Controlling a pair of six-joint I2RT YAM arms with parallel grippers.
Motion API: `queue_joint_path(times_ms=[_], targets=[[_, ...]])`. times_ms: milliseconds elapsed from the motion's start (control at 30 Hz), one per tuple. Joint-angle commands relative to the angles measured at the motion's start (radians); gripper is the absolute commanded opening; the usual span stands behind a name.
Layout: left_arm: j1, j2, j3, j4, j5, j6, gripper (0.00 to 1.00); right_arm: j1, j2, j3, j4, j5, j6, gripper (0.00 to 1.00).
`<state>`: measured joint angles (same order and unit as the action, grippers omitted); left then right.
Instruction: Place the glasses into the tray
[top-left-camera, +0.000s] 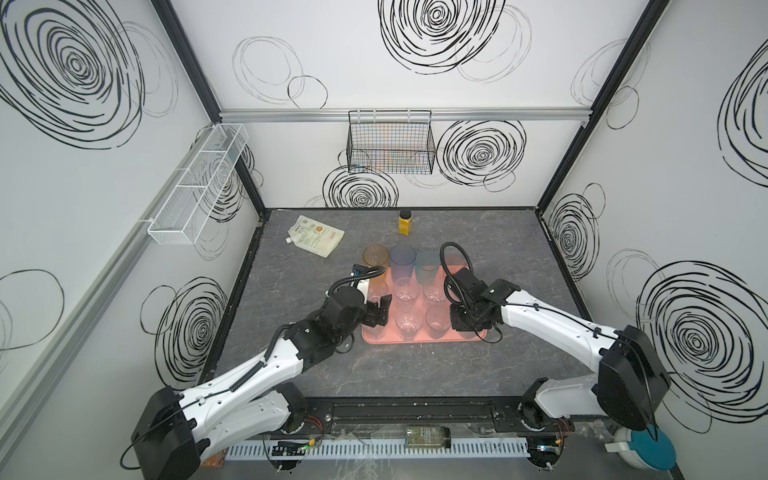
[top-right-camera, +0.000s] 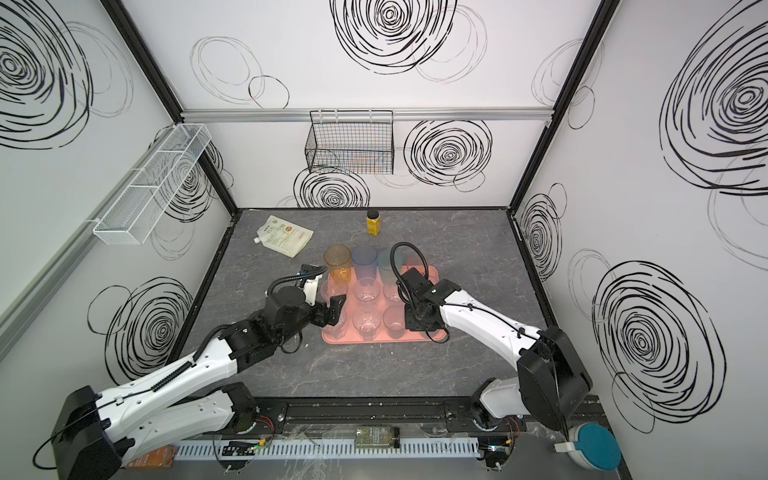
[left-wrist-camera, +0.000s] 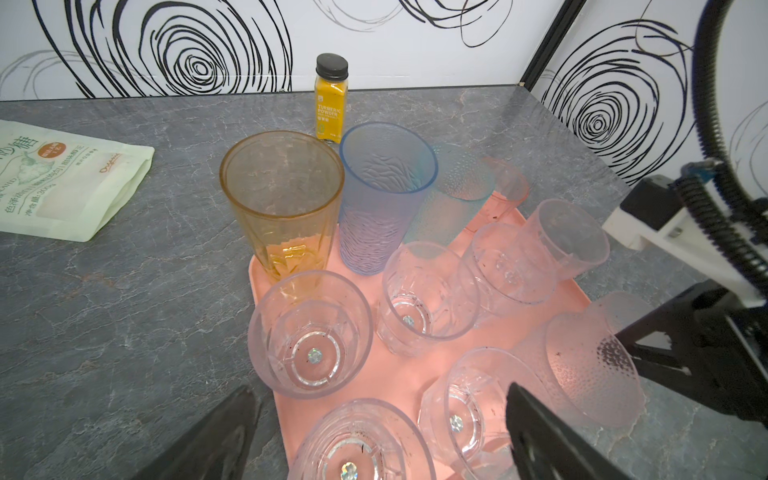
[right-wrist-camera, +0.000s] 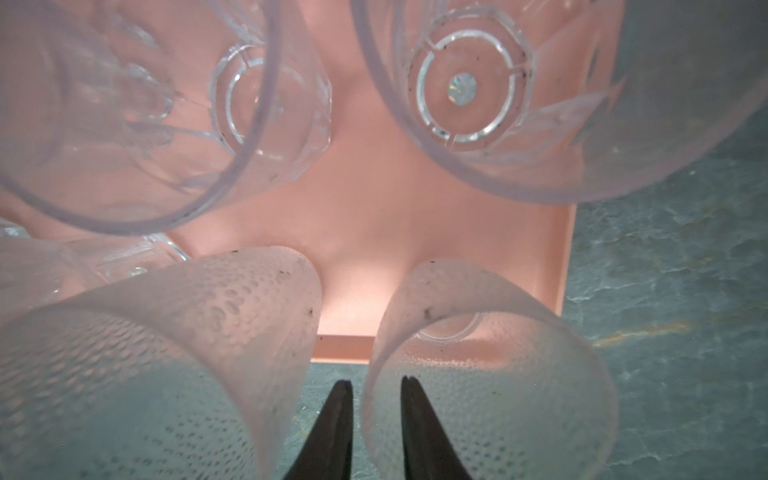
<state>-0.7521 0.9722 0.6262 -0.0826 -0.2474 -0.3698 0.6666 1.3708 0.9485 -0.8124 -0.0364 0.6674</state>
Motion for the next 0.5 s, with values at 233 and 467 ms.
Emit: queue_joint_path(times_ms=[233,467], targets=[[0.212,-0.134,0.064,-0.065,0.069,0.047,0.96,-0.158,-0.116,0.266,-0.133,0.152,-0.128,0.54],[0.411,-0.097,0.054,0.039,-0.166,0.026,0.96,-0.516,-0.238,0.122,0.352,0.310,-0.199,0.59]])
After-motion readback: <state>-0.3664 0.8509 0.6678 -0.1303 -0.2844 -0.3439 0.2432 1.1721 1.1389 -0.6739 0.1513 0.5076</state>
